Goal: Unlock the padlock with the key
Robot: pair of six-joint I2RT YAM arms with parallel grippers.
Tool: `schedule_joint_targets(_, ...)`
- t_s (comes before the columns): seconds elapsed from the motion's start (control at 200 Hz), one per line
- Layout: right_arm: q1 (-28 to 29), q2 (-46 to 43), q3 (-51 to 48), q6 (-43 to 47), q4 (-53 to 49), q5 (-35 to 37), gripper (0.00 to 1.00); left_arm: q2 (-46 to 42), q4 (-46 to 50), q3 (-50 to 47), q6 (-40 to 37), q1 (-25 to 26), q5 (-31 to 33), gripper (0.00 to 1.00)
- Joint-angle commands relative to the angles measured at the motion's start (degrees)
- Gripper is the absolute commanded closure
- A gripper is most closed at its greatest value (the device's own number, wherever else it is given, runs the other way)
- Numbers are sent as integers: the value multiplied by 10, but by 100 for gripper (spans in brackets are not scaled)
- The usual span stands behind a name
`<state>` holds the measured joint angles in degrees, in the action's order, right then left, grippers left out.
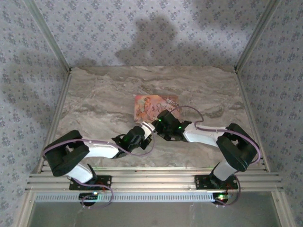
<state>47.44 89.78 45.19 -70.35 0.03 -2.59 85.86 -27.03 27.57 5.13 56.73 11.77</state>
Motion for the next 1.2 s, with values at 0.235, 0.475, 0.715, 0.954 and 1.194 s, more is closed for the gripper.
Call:
schedule_joint_targets(0.235,14,-44,-21,-36,11,3,39,-34,-34,-7,-48,4,-37,100)
schedule_joint_targets(0.475,8,-45,-21,-36,-16,-2,47,-21,-16,12,-87,16,-20,100)
schedule_joint_targets(0.715,4,-45,-13,-34,-35,-8,67,-9,-5,24,-125,35,6,100)
schedule_joint_targets(0.954,-2,-45,-12,-35,-35,-16,87,-2,-4,27,-141,44,16,100)
schedule_joint_targets(1.194,-3,-51,-12,-39,-36,-13,100,0,-19,21,-139,50,13,100)
